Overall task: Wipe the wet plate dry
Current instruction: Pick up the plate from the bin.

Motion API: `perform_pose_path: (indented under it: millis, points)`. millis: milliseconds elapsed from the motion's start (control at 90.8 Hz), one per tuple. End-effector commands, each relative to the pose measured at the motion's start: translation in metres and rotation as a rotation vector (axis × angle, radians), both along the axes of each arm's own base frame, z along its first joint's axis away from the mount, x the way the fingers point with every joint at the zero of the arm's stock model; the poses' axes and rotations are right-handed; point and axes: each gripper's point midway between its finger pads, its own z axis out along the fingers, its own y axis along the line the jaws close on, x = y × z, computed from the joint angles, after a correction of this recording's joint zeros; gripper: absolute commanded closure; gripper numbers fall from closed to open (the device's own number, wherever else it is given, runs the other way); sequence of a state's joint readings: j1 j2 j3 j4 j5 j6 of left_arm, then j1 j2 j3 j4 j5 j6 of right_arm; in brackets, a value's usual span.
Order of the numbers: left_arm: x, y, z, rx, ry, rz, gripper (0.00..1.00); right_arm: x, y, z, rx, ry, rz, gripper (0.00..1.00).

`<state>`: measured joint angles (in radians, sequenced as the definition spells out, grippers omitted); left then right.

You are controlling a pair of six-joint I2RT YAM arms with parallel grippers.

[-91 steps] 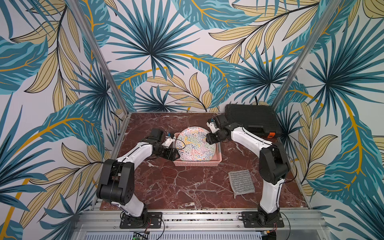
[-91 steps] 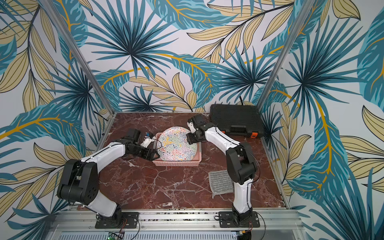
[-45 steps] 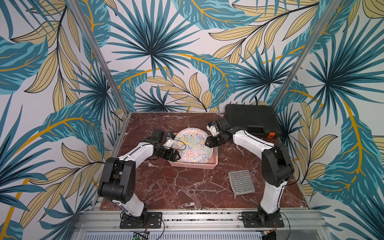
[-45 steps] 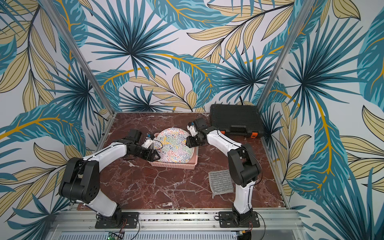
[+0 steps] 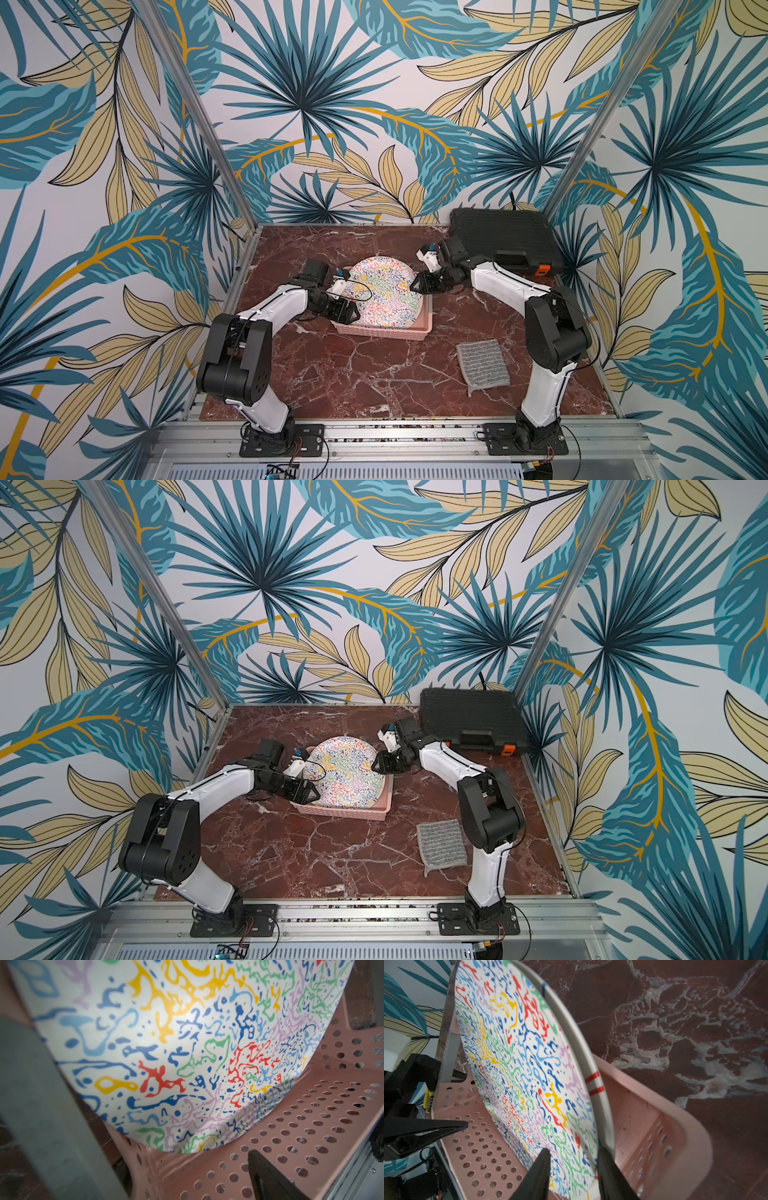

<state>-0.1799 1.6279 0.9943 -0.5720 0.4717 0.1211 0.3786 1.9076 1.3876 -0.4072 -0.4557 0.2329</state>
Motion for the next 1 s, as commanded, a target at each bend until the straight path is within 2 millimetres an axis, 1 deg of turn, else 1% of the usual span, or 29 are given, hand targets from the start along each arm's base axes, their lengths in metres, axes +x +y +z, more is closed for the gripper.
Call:
perform_pose_path:
  millis: [0,55,187,386,529,749,793,859,991]
  points:
    - [-0.003,-0.007,-0.001,-0.032,0.002,-0.019,0.13,-0.014,0.021,0.009,0.107,0.032,0.057,0.63]
    - [-0.003,-0.007,0.0,-0.033,0.002,-0.02,0.13,-0.014,0.022,0.011,0.122,0.032,0.057,0.65]
    - [-0.003,-0.007,0.0,-0.036,0.004,-0.02,0.13,-0.014,0.026,0.018,0.157,0.032,0.063,0.67]
    - [-0.003,-0.008,0.001,-0.039,0.003,-0.021,0.13,-0.016,0.028,0.021,0.175,0.036,0.067,0.71]
    - [-0.003,-0.008,0.0,-0.037,0.004,-0.019,0.13,-0.018,0.028,0.023,0.182,0.031,0.074,0.72]
    - [-0.004,-0.008,0.001,-0.039,0.003,-0.019,0.13,-0.024,0.041,0.033,0.281,0.014,0.136,0.72]
    - [-0.003,-0.008,0.001,-0.038,0.003,-0.018,0.13,-0.026,0.041,0.035,0.292,0.014,0.144,0.72]
    - [-0.003,-0.008,0.001,-0.039,0.001,-0.018,0.14,-0.024,0.043,0.043,0.31,-0.031,0.155,0.72]
    - [-0.002,-0.007,0.003,-0.038,-0.006,-0.016,0.13,-0.021,0.042,0.046,0.302,-0.054,0.142,0.73]
